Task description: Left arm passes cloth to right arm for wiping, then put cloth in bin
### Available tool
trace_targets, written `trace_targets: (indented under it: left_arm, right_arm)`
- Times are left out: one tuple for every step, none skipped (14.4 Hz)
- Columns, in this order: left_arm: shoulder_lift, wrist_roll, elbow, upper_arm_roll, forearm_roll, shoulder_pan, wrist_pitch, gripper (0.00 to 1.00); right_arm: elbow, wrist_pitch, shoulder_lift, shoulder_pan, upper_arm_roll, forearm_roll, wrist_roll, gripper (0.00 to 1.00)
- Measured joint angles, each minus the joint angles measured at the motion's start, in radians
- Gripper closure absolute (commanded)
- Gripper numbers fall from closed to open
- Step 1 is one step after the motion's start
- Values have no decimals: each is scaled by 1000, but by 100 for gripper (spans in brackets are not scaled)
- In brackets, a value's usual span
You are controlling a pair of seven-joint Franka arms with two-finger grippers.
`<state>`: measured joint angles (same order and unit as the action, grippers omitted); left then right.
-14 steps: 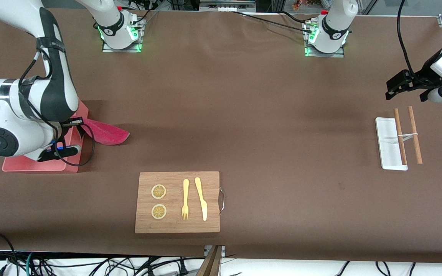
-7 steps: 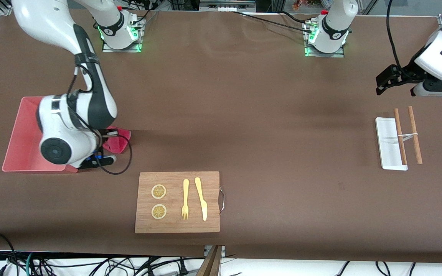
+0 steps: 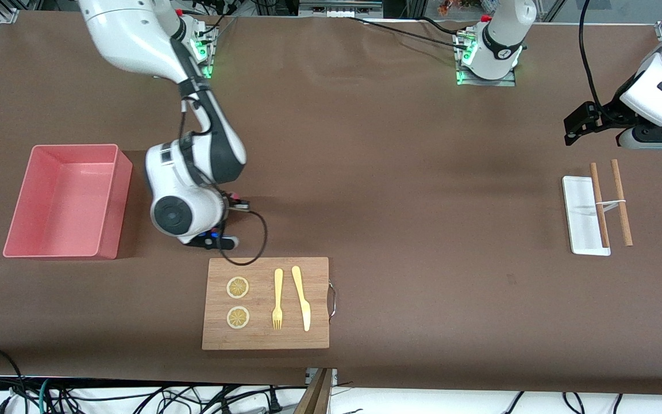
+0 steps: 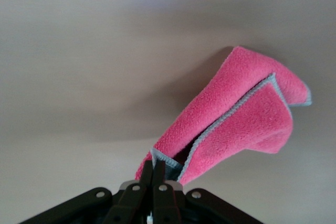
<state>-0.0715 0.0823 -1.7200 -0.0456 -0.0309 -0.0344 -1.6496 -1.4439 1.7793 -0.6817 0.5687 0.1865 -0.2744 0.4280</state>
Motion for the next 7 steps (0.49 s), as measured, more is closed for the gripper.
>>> trace_targets:
  left_arm:
    - [0,0,0,-1,0,0,0,0]
    - [0,0,0,-2,0,0,0,0]
    - [0,0,0,-2,0,0,0,0]
    - [1,0,0,-2,0,0,0,0]
    - [1,0,0,-3,0,0,0,0]
    - [1,0,0,-4,0,0,0,0]
    - [1,0,0,-4,0,0,0,0]
  right_arm:
    - [4,19,-1,29,-1,-24,50,100]
    - [13,29,-2,53,-3,-54,97,100]
    - [28,35,-2,70,-11,-80,143,100]
    - [50,38,-2,80,-22,-96,186,100]
    - [78,36,-1,84,-31,-106,218,100]
    - [106,29,0,84,-33,-121,238,100]
    - [130,11,1,79,-32,-139,244,100]
